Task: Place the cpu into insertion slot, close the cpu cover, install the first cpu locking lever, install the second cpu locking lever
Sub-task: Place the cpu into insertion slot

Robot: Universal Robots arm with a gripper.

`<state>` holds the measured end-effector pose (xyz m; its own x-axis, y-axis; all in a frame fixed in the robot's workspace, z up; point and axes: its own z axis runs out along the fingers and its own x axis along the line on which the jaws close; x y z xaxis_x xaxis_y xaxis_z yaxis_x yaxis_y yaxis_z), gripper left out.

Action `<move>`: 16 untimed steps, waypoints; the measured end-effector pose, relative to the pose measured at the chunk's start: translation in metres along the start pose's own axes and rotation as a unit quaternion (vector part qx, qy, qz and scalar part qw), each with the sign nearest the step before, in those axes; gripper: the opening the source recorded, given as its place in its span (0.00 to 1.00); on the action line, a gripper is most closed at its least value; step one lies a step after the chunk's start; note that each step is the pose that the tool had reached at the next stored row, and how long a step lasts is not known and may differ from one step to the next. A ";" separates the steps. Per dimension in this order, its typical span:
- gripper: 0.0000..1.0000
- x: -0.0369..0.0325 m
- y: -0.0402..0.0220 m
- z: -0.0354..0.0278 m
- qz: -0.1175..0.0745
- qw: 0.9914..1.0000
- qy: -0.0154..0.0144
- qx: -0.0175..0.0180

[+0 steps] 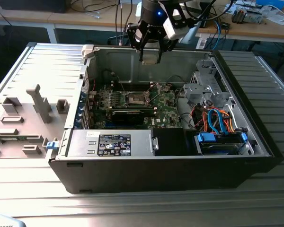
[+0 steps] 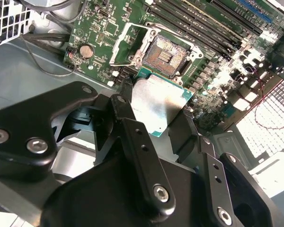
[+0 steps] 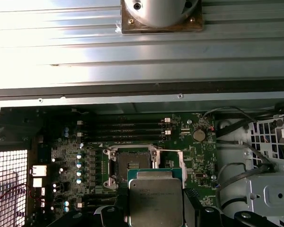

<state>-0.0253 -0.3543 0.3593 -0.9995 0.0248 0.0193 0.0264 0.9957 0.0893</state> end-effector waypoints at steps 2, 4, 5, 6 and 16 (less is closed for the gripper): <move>0.55 0.0000 0.0000 0.0001 0.000 1.000 0.000 0.000; 0.55 0.0001 0.0000 0.0002 0.000 1.000 0.000 0.000; 0.55 0.0003 0.0000 0.0005 0.000 1.000 0.000 0.000; 0.55 0.0003 -0.0001 0.0009 0.000 1.000 0.000 0.000; 0.55 0.0003 -0.0001 0.0009 0.005 1.000 0.000 0.000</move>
<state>-0.0256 -0.3543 0.3584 -0.9992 0.0350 0.0193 0.0366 0.9953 0.0893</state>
